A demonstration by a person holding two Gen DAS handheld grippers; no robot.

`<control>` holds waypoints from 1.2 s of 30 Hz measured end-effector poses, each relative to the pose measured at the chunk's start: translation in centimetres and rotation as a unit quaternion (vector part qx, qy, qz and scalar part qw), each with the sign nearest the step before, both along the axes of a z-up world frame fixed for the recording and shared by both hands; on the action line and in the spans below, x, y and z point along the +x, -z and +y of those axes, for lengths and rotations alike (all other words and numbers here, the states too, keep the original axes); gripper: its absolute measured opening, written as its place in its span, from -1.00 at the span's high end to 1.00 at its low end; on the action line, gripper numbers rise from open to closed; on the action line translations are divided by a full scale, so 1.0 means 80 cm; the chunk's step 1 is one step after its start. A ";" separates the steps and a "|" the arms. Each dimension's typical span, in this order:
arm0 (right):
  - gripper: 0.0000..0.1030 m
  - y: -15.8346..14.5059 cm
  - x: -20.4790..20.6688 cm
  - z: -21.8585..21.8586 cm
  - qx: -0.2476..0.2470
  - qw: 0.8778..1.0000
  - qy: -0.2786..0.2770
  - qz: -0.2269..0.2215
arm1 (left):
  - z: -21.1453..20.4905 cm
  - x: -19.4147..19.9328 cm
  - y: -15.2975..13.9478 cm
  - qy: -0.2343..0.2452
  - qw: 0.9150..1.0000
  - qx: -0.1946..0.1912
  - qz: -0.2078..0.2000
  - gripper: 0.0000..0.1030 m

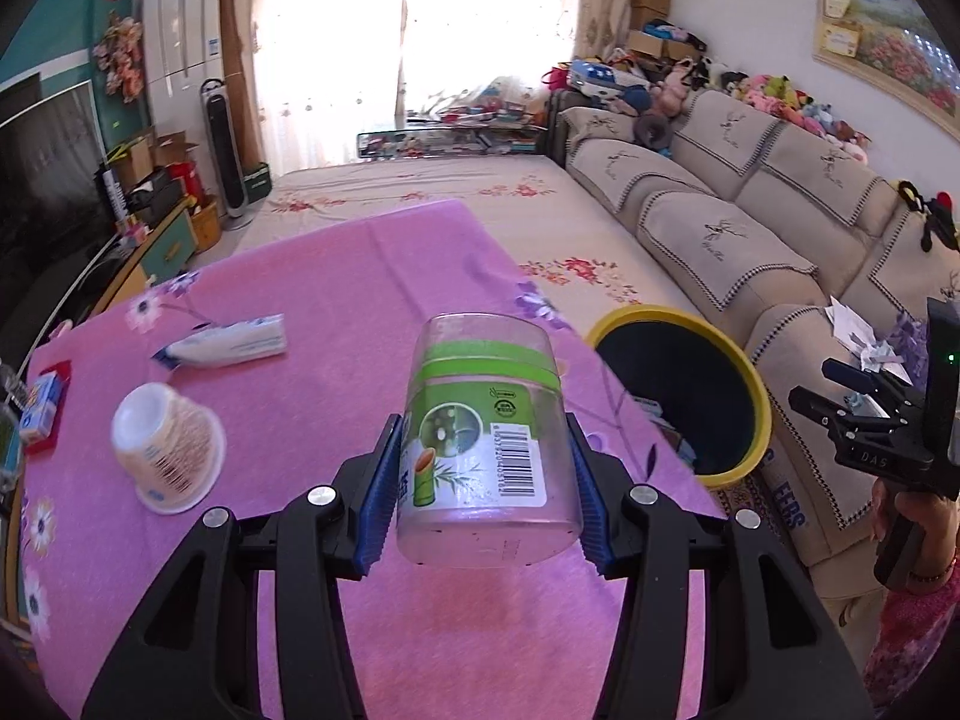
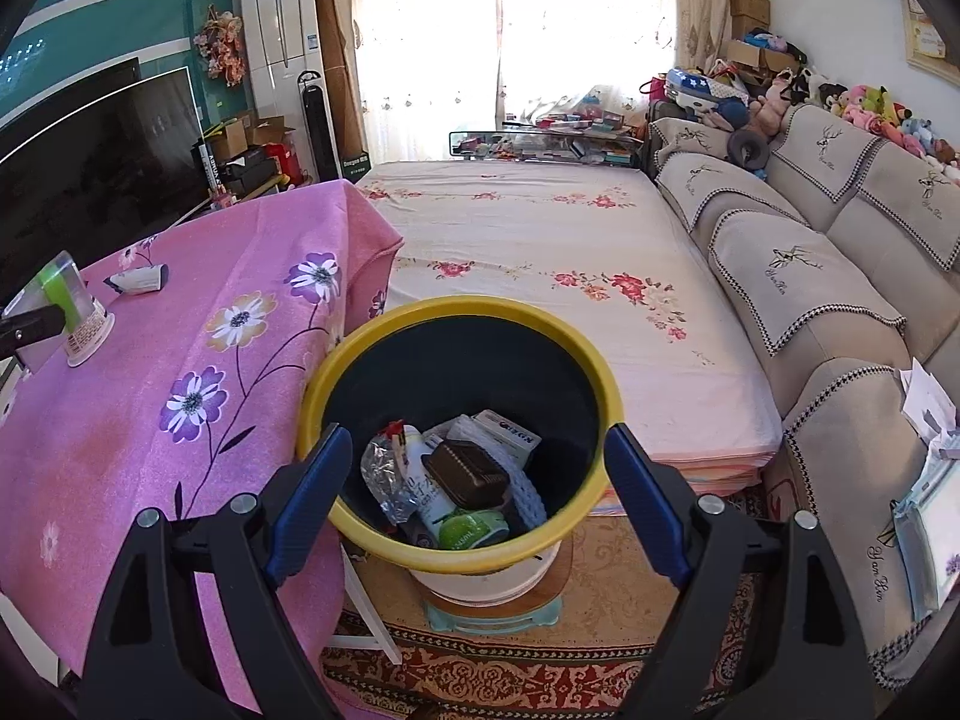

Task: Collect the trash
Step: 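Carry the jar over the bin and open the left gripper, then move the right gripper to the upside-down cream yogurt cup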

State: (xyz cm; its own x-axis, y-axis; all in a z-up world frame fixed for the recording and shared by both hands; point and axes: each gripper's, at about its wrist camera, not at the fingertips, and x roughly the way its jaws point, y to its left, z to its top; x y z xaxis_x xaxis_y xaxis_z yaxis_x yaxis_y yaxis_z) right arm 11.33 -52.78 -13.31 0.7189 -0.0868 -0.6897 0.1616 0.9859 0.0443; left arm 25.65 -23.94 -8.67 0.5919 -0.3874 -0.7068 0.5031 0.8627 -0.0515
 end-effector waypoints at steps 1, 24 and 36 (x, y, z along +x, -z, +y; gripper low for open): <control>-0.58 -0.001 -0.004 -0.006 0.001 1.000 0.004 -0.001 | -0.019 0.003 0.000 0.014 1.000 -0.001 0.002 0.02; -0.58 0.025 -0.034 -0.058 0.027 0.999 0.045 0.015 | -0.186 0.038 -0.015 0.081 0.996 -0.027 -0.012 -0.42; -0.58 0.010 -0.002 0.012 0.020 1.000 -0.019 0.013 | 0.009 -0.046 -0.033 -0.014 0.998 -0.015 -0.056 -0.76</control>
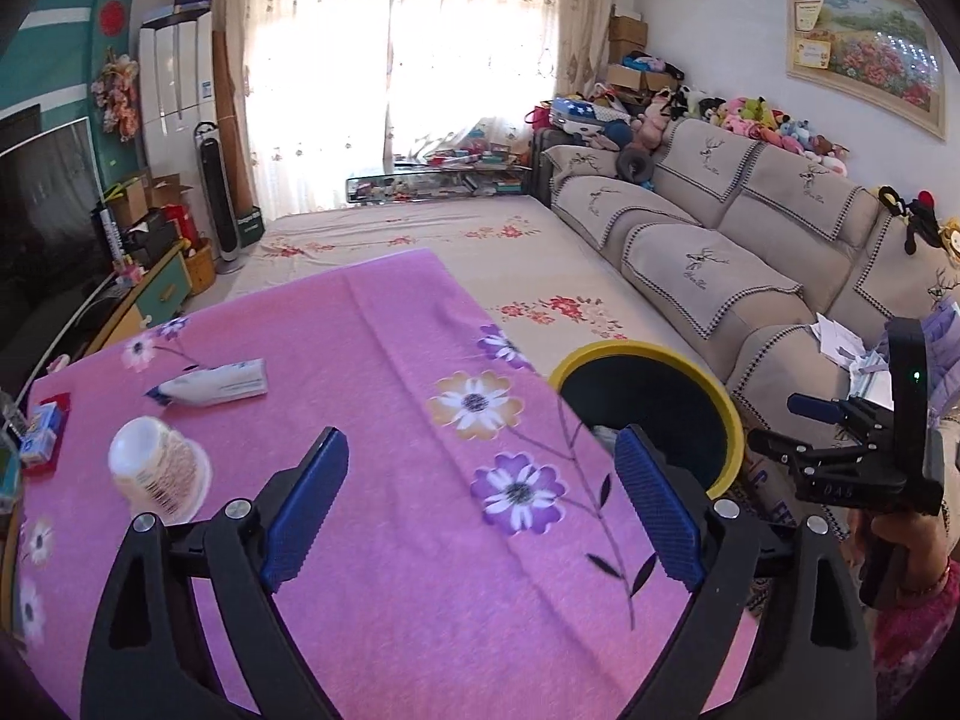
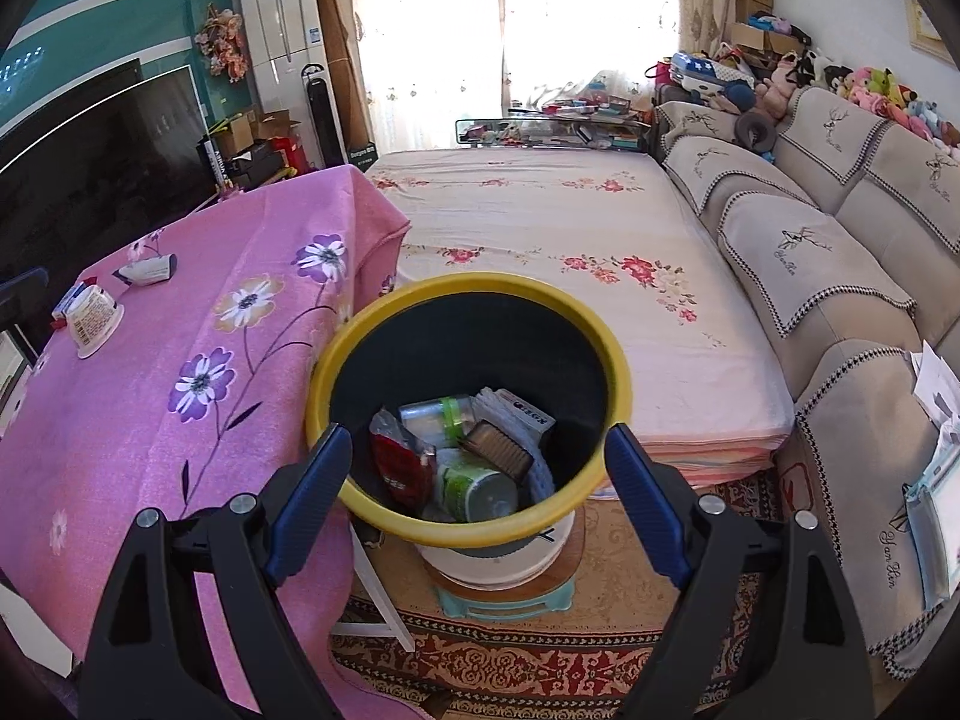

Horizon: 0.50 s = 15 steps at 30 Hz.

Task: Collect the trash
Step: 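Move the right gripper to the upside-down cream yogurt cup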

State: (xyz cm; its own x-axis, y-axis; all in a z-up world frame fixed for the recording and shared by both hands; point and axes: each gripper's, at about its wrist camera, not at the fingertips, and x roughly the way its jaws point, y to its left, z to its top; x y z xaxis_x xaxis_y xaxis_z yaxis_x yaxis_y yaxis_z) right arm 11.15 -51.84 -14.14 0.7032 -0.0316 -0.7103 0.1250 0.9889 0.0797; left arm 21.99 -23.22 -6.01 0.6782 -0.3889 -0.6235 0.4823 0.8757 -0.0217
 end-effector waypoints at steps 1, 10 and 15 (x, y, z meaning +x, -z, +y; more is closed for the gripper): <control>-0.58 -0.002 0.006 0.010 -0.001 1.000 -0.010 0.001 | 0.017 -0.005 0.000 -0.012 1.000 0.003 -0.001 -0.77; -0.59 -0.031 0.075 0.144 -0.002 0.993 -0.120 -0.008 | 0.186 -0.030 0.003 -0.119 0.993 0.006 -0.005 -0.78; -0.59 -0.037 0.115 0.253 -0.012 0.980 -0.200 0.002 | 0.275 -0.036 0.009 -0.177 0.984 0.006 -0.005 -0.79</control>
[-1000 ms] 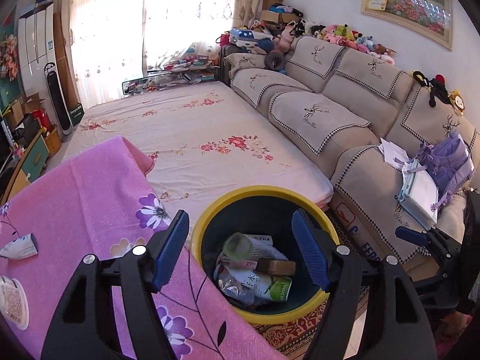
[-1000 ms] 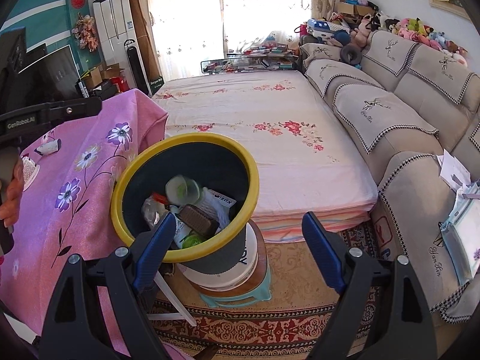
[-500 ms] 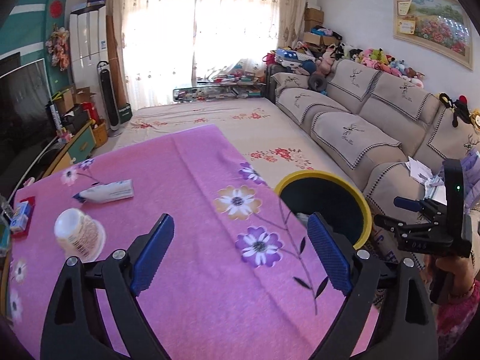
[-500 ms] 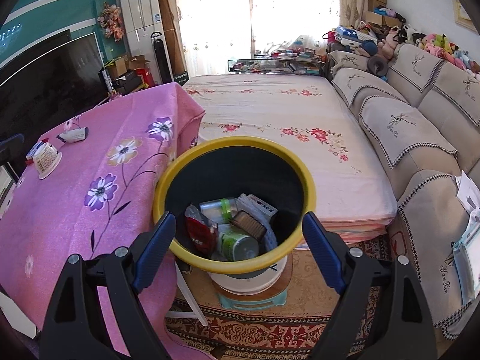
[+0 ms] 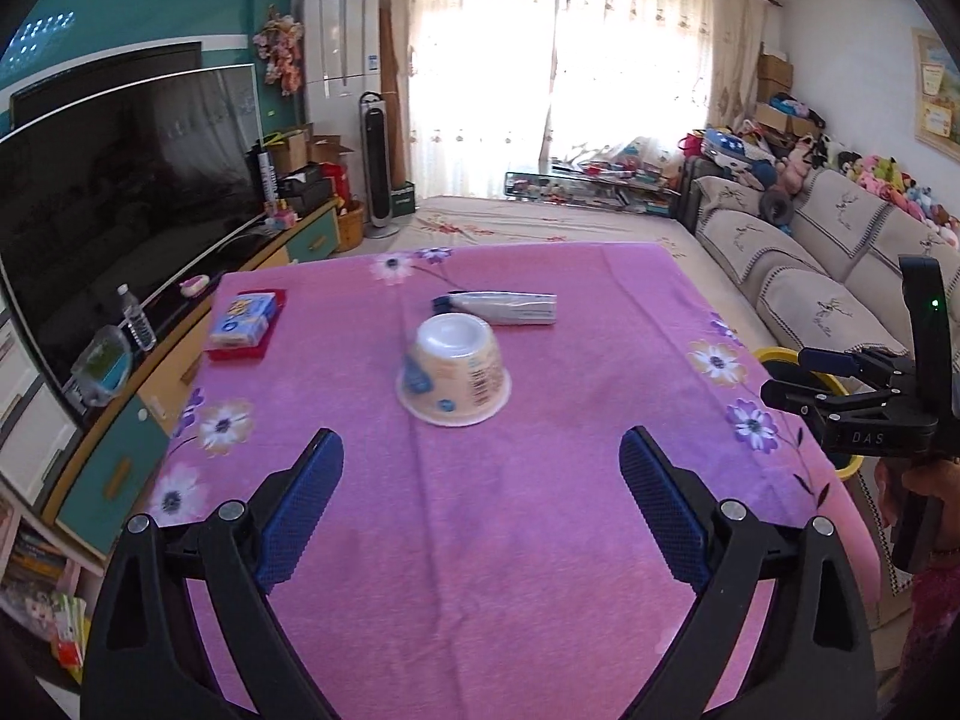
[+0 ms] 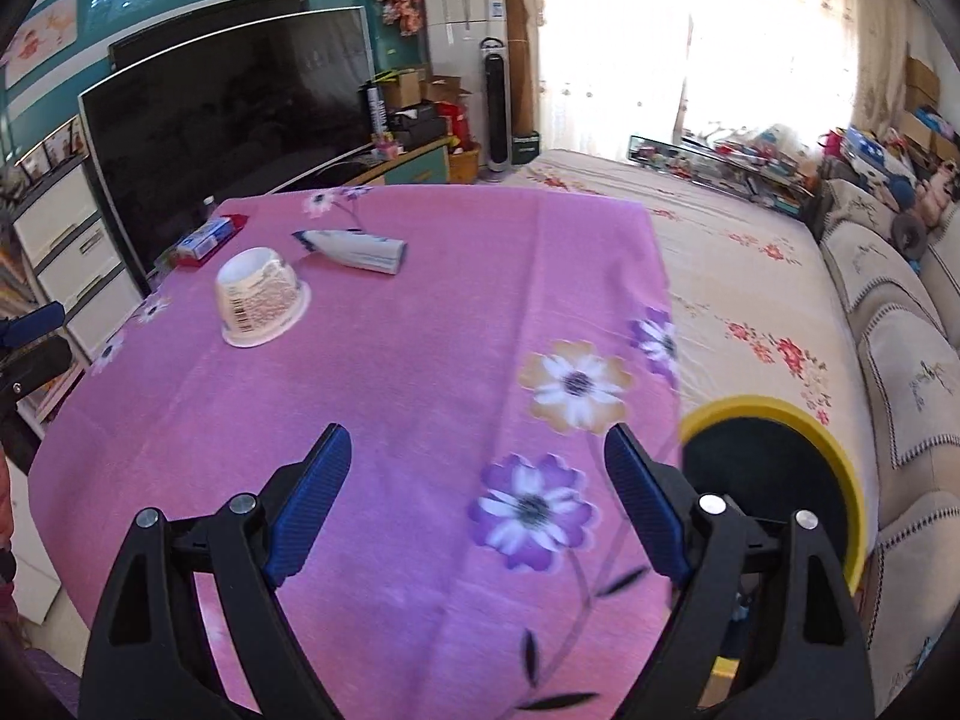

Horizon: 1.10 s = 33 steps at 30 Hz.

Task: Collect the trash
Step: 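Move the right gripper to the upside-down cream yogurt cup, then grasp the yogurt cup with the right gripper and lift it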

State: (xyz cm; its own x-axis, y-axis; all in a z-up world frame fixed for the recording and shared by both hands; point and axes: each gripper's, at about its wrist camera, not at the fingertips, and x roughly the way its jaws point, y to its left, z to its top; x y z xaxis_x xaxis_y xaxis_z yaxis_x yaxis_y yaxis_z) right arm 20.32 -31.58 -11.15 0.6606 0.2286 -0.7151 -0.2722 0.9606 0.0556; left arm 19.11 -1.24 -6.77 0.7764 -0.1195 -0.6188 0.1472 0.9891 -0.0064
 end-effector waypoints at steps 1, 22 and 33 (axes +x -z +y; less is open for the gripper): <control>-0.59 0.000 0.006 0.024 -0.004 1.000 -0.019 0.001 | 0.018 -0.001 0.001 -0.012 1.000 -0.001 0.000 -0.79; -0.67 0.039 0.144 0.254 -0.020 0.992 -0.113 0.043 | 0.149 -0.031 0.023 -0.098 0.995 -0.036 0.006 -0.79; -0.50 0.064 0.165 0.265 -0.038 0.991 -0.109 0.068 | 0.132 -0.029 0.021 -0.093 0.995 -0.033 0.012 -0.79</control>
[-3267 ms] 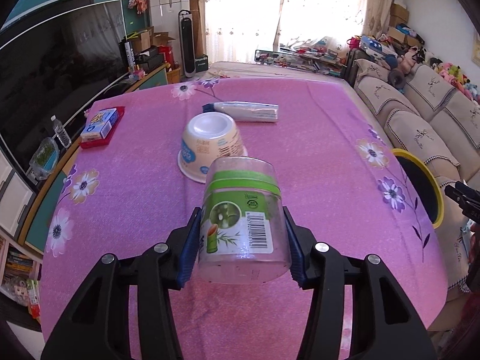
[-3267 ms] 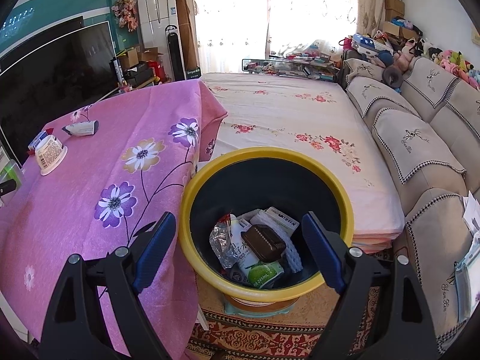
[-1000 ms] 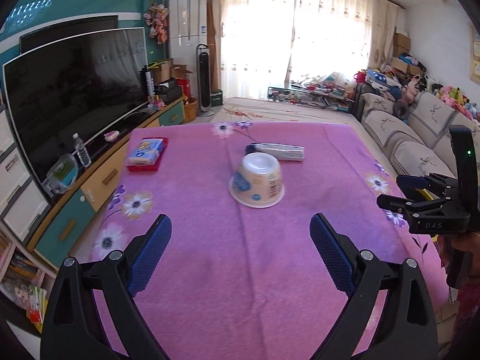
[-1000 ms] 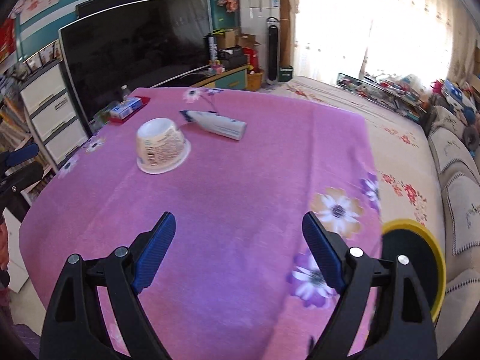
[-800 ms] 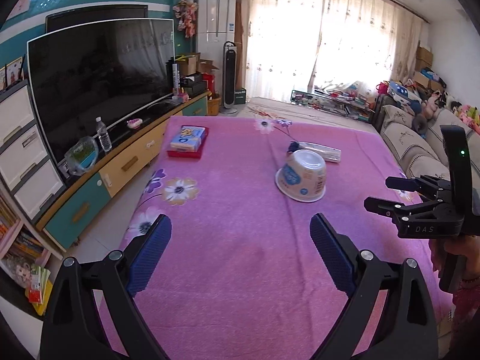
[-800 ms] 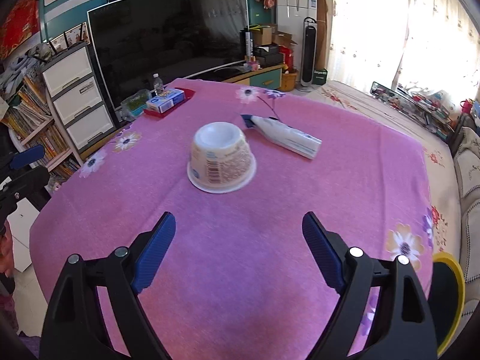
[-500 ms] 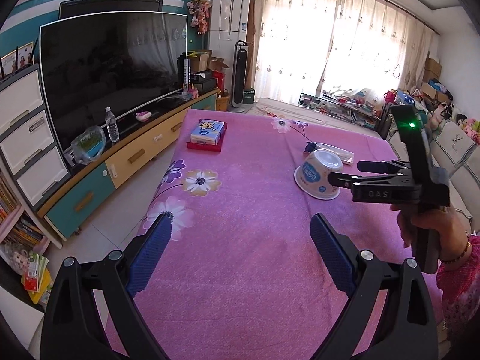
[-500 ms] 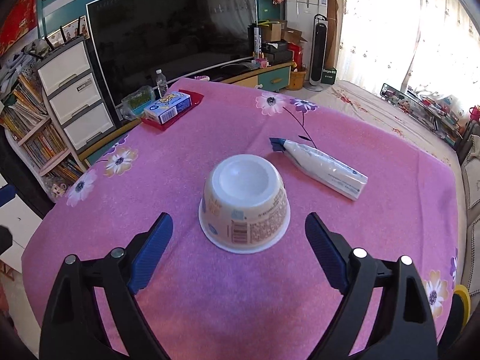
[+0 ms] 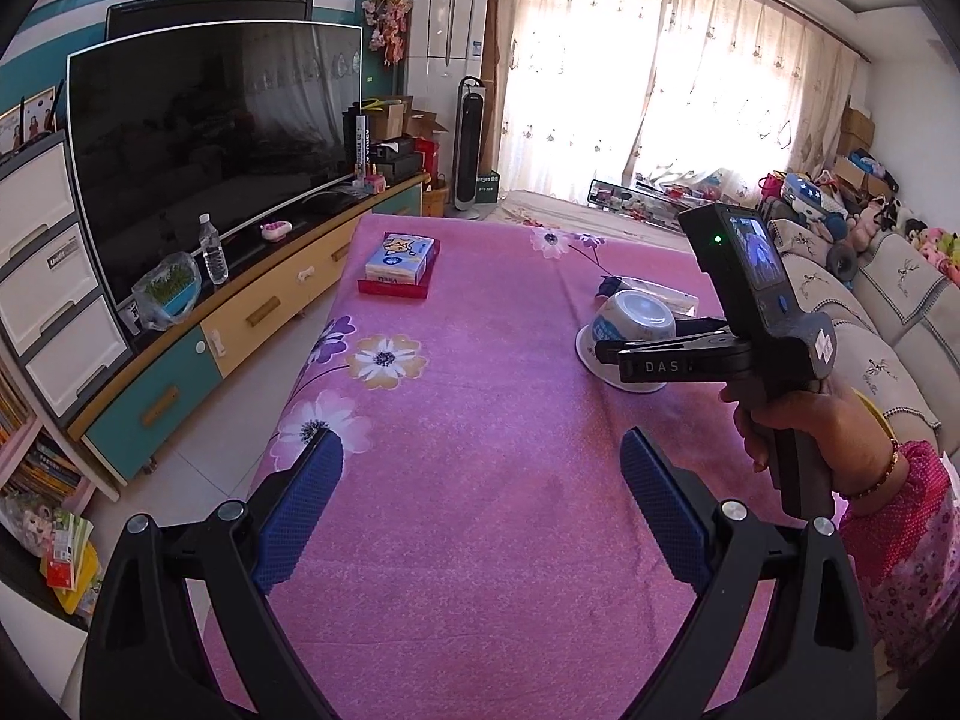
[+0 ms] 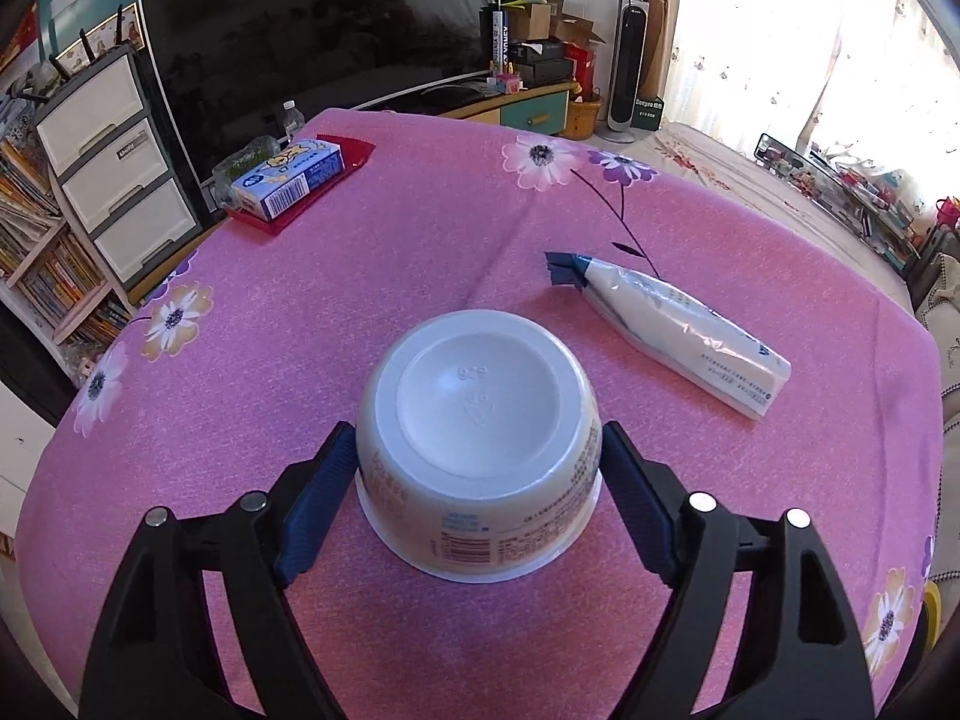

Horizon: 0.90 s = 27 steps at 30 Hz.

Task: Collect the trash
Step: 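Grasp the yogurt cup with the right gripper and lift it, then carry the yogurt cup over the bin and release it with the right gripper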

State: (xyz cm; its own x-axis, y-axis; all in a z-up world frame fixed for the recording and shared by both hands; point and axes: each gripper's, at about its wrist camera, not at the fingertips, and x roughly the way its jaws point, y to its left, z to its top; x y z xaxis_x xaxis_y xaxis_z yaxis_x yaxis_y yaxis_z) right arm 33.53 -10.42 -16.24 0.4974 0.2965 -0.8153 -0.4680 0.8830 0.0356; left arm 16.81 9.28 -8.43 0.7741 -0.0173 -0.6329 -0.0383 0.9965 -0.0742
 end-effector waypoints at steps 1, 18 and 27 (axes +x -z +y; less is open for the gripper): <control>-0.49 0.000 -0.001 -0.002 0.001 1.000 0.000 0.001 | -0.001 0.001 0.001 0.001 1.000 0.000 0.001 -0.79; -0.49 -0.067 -0.128 -0.093 0.029 0.998 -0.003 -0.053 | -0.033 0.005 -0.001 0.028 1.000 0.002 -0.003 -0.79; -0.49 -0.083 -0.196 -0.277 0.002 0.987 0.138 -0.079 | -0.082 0.011 -0.004 0.061 0.998 0.004 -0.004 -0.79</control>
State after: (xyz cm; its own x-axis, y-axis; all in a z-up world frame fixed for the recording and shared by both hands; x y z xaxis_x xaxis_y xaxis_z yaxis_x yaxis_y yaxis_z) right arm 17.87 -32.57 -9.63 0.6800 0.1345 -0.7208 -0.2090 0.9778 -0.0147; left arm 17.68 2.74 -8.11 0.7710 -0.1072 -0.6278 0.0847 0.9942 -0.0657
